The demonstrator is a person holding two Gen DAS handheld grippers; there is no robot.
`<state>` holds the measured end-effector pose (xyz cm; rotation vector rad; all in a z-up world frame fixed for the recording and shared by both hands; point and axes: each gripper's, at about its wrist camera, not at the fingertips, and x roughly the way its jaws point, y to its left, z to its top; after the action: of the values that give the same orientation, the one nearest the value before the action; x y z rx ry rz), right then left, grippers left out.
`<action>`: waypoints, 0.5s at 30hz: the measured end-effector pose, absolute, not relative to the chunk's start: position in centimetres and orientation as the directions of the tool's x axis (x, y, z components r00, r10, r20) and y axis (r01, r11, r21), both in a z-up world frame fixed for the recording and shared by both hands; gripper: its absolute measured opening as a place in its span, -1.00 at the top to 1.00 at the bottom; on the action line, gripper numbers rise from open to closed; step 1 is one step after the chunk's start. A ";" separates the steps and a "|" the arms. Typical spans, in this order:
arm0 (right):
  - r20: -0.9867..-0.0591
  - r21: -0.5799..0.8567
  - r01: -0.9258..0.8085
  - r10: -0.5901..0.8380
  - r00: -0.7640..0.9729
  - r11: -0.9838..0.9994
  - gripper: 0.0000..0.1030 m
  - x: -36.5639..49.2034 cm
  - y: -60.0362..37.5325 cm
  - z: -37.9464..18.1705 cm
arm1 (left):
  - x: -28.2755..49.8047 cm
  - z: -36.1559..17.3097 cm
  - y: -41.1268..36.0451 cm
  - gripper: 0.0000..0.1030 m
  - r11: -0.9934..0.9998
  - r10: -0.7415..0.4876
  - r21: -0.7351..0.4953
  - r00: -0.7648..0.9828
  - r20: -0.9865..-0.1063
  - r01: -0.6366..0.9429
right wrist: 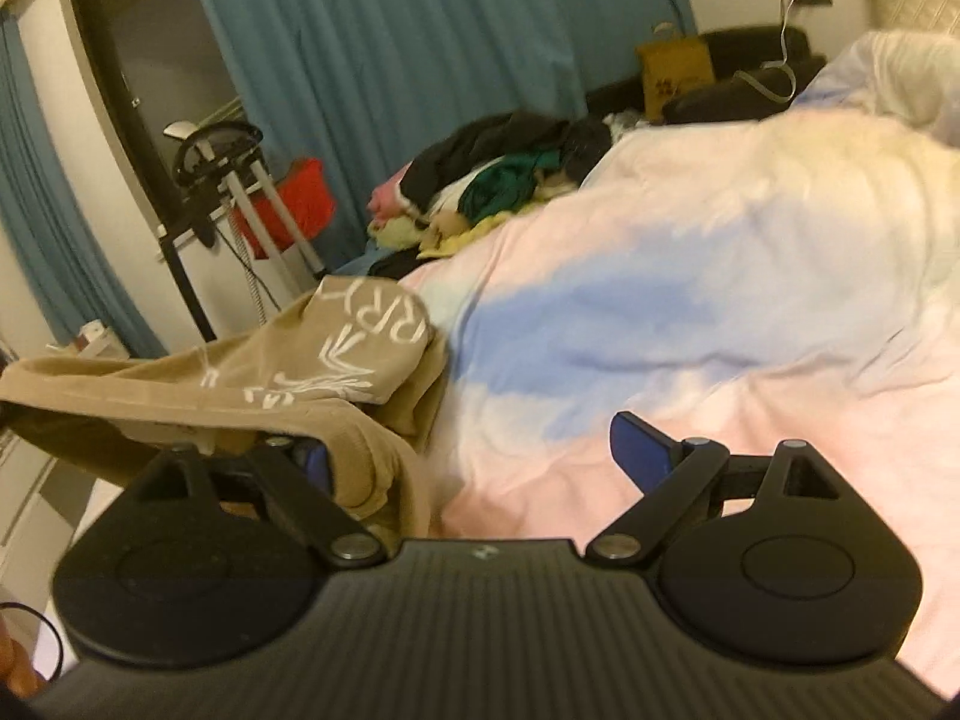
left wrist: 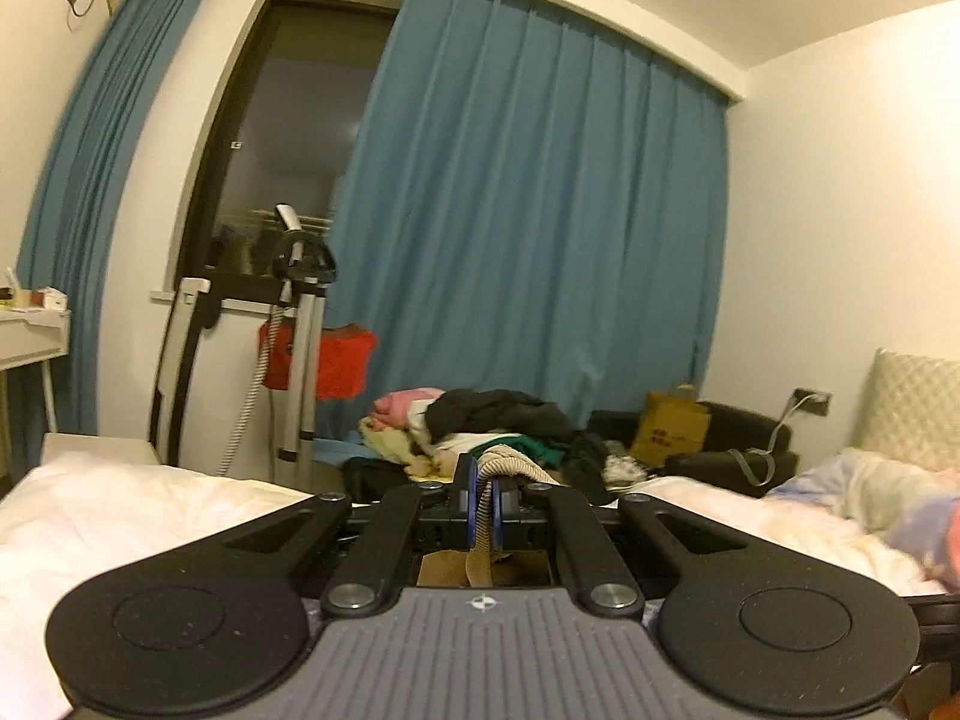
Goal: Fold clothes
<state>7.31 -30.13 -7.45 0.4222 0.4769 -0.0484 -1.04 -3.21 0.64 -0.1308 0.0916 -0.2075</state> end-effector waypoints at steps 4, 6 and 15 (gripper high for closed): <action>-0.463 0.369 0.198 -0.005 0.886 0.908 -0.76 5.7 -30.2 -8.8 | -2.0 0.3 -3.8 0.90 0.963 -0.246 -0.136 0.966 -0.077 0.234; -0.541 0.426 0.219 0.053 0.839 0.878 -0.76 7.2 -30.1 -10.9 | -2.5 0.0 -4.2 0.90 0.960 -0.258 -0.129 0.963 -0.078 0.247; -0.722 0.393 0.321 0.073 0.688 0.861 -0.75 11.4 -28.1 -16.3 | -2.8 -1.0 -4.3 0.90 0.970 -0.223 -0.114 0.972 -0.072 0.214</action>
<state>11.40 -28.05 -16.34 0.5280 0.8085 -0.1467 -2.84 -4.27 -1.03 -0.1058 0.0843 -0.2211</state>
